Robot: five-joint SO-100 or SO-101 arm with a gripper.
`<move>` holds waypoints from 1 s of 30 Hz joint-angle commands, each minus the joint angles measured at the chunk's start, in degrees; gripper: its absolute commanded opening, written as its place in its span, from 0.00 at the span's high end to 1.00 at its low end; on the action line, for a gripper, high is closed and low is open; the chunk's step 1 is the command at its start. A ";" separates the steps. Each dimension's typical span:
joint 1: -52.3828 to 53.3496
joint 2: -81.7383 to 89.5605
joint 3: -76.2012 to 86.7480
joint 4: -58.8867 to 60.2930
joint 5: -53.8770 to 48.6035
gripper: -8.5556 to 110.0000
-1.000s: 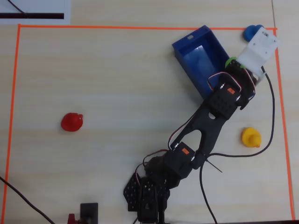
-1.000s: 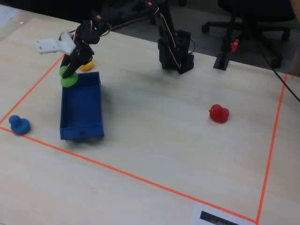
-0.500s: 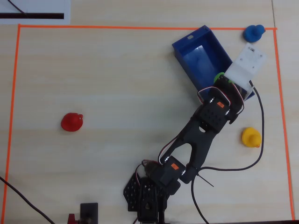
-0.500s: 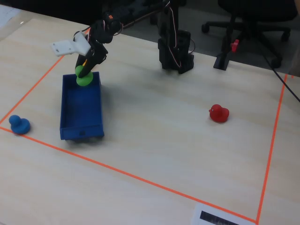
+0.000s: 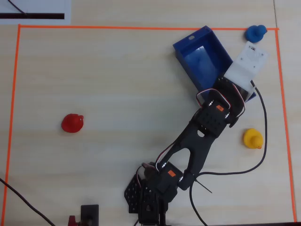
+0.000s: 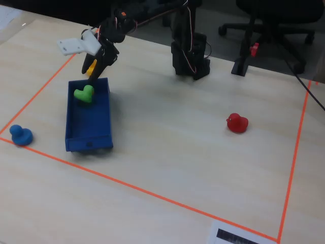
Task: Grasp green duck and put it into box.
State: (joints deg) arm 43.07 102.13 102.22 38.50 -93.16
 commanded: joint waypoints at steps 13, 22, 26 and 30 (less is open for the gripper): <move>-28.92 55.81 39.20 21.09 -3.25 0.93; -43.15 78.31 61.61 40.25 -2.90 0.93; -44.38 82.53 65.83 40.96 -3.34 0.93; -44.03 85.34 70.93 37.88 -3.52 0.93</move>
State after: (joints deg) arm -1.32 186.94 170.51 78.31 -95.80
